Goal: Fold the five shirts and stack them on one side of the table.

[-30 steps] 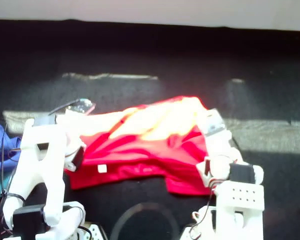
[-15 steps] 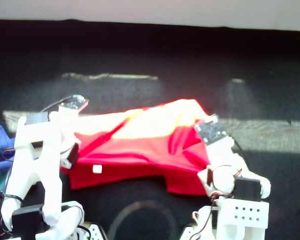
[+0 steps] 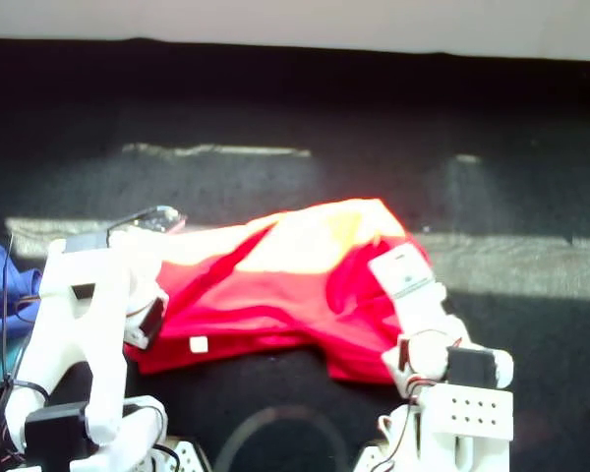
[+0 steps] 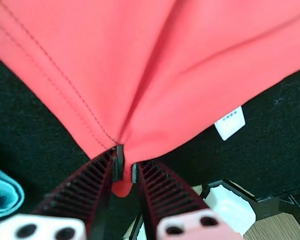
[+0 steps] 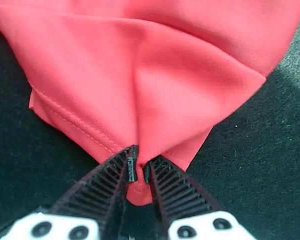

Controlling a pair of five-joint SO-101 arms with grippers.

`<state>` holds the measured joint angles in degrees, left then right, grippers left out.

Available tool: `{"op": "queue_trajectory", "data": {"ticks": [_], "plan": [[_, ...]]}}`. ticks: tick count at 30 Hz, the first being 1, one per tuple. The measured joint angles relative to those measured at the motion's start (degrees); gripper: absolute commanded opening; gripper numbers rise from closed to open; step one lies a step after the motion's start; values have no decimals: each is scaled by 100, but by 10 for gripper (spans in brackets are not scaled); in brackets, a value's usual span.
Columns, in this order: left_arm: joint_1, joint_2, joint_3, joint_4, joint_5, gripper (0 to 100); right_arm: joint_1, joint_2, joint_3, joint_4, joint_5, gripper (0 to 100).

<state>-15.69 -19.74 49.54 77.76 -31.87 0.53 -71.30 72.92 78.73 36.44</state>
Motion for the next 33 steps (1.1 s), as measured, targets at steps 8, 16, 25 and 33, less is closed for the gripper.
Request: {"op": "queue_trajectory", "data": {"ticks": [8, 16, 25, 33], "plan": [[-255, 0, -651, 545, 0, 207, 0, 0, -791, 360, 193, 240], [-325, 0, -2479, 1275, 0, 103, 0, 0, -2233, 440, 193, 198], [334, 0, -1785, -229, 659, 9, -167, 941, -2681, -1380, -756, 8], [914, 334, -1231, -1943, 1196, 9, -985, 3868, -3305, -2655, -1538, 7]]}}
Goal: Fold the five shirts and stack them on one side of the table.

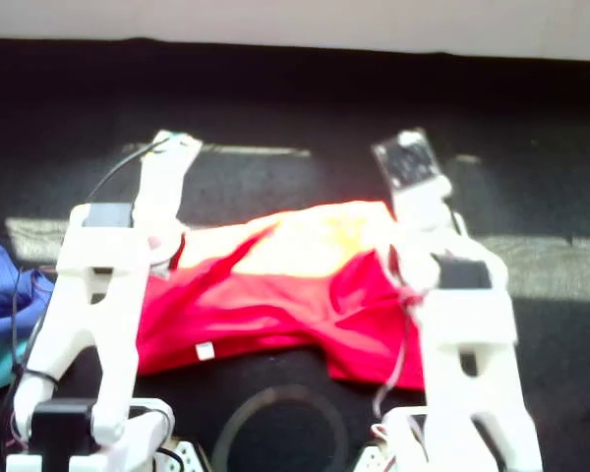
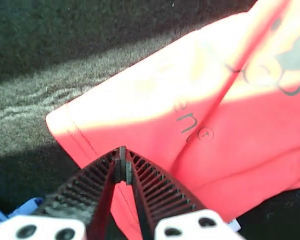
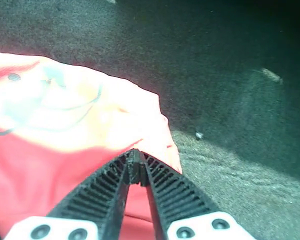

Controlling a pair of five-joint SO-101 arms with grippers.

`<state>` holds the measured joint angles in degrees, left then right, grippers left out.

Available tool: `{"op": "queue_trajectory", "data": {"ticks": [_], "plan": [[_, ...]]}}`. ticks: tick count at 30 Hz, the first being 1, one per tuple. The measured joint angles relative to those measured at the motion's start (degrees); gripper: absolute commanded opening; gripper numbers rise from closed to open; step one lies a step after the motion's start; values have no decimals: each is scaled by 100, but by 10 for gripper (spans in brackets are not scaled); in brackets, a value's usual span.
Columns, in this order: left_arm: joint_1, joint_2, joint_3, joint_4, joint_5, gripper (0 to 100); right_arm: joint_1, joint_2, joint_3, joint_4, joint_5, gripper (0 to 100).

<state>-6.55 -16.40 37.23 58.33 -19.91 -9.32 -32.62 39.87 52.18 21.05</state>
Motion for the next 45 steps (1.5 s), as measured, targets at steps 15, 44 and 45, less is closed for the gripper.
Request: {"op": "queue_trajectory", "data": {"ticks": [15, 44, 45], "plan": [[-281, 3798, -2787, 624, 580, 9, 185, 4563, -2259, -123, -466, 7], [-123, 7332, -10259, 4246, 800, 9, 475, 4941, -5257, 1899, -484, 6], [-123, 7068, -10048, 4246, 800, 9, 475, 4668, -5187, 1916, -484, 6]]}}
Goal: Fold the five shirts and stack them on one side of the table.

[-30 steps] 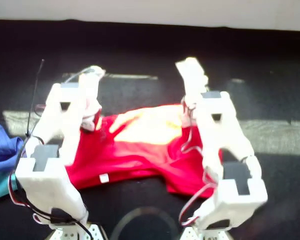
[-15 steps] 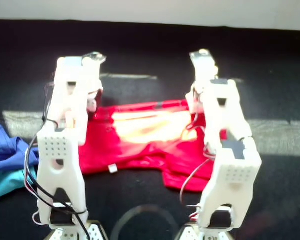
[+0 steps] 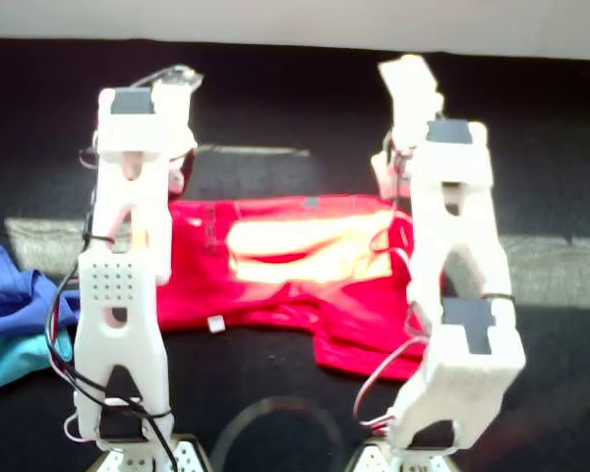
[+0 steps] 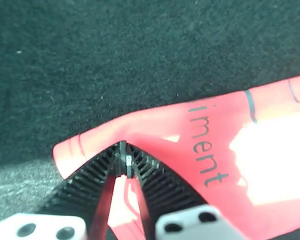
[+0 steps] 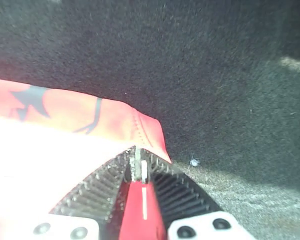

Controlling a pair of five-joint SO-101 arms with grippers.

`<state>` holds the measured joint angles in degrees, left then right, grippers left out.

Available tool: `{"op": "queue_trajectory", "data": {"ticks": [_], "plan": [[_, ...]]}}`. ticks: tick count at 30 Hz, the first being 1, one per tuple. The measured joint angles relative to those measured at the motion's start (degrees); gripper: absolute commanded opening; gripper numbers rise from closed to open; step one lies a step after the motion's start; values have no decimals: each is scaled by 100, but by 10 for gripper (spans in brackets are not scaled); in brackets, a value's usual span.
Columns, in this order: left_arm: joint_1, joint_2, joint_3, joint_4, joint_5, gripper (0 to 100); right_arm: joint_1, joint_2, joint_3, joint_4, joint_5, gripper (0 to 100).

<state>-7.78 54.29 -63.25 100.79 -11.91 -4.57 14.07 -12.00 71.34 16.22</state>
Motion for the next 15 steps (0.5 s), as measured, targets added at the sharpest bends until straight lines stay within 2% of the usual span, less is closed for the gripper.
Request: {"op": "queue_trajectory", "data": {"ticks": [4, 8, 15], "plan": [[0, -1266, 1284, 0, 0, 9, -35, -1160, 941, 9, 0, 6], [0, -2558, 3262, -79, -79, 9, -237, -2347, 2453, -62, 0, 6], [0, -4343, 7323, -1943, -114, 9, -563, -3859, 5451, -1407, -9, 6]]}}
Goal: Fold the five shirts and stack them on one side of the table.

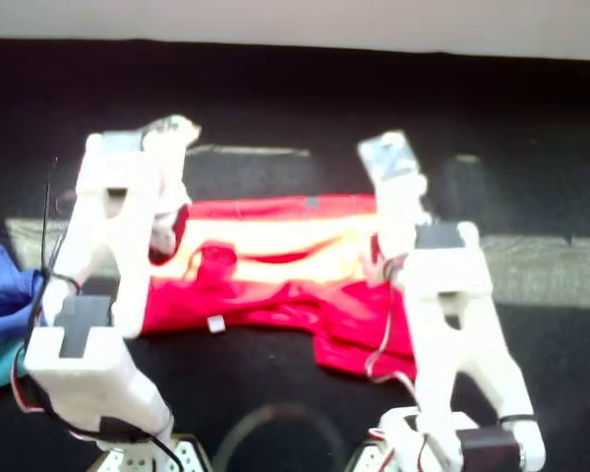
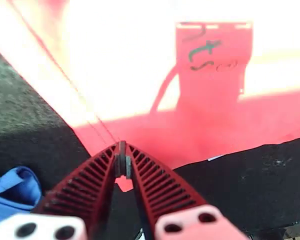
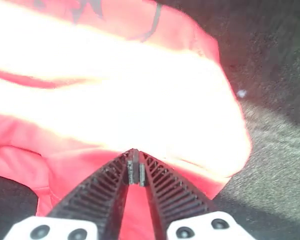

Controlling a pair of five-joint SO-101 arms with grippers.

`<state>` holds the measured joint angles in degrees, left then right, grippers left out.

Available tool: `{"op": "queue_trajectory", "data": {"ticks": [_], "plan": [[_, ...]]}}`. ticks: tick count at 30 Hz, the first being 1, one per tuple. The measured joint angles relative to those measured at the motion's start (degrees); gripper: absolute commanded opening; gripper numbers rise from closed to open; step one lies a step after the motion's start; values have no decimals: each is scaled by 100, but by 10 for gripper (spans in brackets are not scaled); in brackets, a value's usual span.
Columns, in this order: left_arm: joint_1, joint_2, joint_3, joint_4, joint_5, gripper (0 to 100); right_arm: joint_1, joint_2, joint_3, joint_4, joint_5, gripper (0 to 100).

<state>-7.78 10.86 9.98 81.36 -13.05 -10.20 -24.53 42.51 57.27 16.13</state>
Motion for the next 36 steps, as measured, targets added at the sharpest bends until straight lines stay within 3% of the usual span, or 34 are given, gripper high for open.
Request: {"op": "queue_trajectory", "data": {"ticks": [5, 11, 19, 26, 36], "plan": [[-26, -809, 2198, -1143, -202, 9, -264, -334, 1468, -563, 0, 6], [-633, -1257, 3209, -2233, -615, 9, -905, -404, 2163, -809, 0, 6], [-826, -1336, 3323, -2497, -624, 9, -1134, -466, 1908, -580, 0, 13], [-826, -1380, 3393, -2532, -624, 9, -1248, -466, 1169, 510, 0, 187], [-826, -1380, 3402, -2541, -624, 9, -2031, -466, 1530, 246, 0, 187]]}}
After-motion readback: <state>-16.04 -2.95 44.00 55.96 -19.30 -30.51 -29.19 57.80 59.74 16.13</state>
